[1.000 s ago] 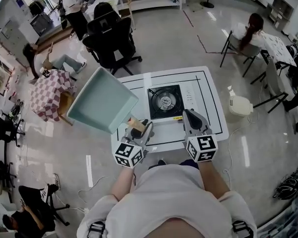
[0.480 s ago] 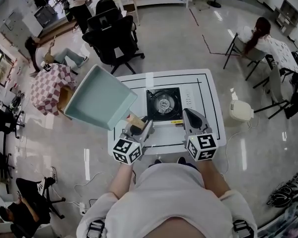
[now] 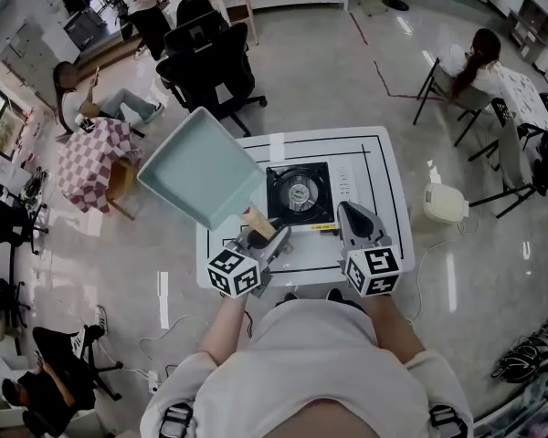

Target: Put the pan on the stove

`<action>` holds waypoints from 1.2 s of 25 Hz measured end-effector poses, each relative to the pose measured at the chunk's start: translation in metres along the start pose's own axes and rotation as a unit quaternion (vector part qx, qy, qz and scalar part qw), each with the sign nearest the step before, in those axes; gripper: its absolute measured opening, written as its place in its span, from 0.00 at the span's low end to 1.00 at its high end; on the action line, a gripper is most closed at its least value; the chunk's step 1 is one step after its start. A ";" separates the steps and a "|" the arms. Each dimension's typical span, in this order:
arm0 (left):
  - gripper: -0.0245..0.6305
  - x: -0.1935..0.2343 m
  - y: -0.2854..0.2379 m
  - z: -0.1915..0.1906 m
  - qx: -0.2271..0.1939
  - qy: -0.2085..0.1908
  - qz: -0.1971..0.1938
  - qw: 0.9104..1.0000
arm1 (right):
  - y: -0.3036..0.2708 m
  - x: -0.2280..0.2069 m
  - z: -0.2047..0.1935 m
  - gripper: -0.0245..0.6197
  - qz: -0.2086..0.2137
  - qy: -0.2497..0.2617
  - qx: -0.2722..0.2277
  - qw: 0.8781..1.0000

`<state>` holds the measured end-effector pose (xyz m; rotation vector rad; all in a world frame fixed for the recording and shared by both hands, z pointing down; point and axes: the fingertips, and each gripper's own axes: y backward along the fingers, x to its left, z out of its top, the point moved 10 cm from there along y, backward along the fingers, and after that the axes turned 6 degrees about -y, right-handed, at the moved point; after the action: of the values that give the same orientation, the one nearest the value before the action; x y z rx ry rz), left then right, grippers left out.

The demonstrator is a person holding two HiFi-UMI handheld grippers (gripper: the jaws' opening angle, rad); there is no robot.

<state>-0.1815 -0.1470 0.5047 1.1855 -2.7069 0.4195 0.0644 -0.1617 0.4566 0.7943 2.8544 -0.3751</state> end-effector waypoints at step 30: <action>0.19 0.027 -0.082 -0.084 0.115 0.217 -0.238 0.940 | 0.002 -0.045 -0.016 0.05 -0.053 -0.024 0.014 0.998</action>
<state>-0.1366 -0.1929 0.6068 1.5342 -1.9586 0.8214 0.1021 -0.1777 0.4810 0.6318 2.8587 -0.4438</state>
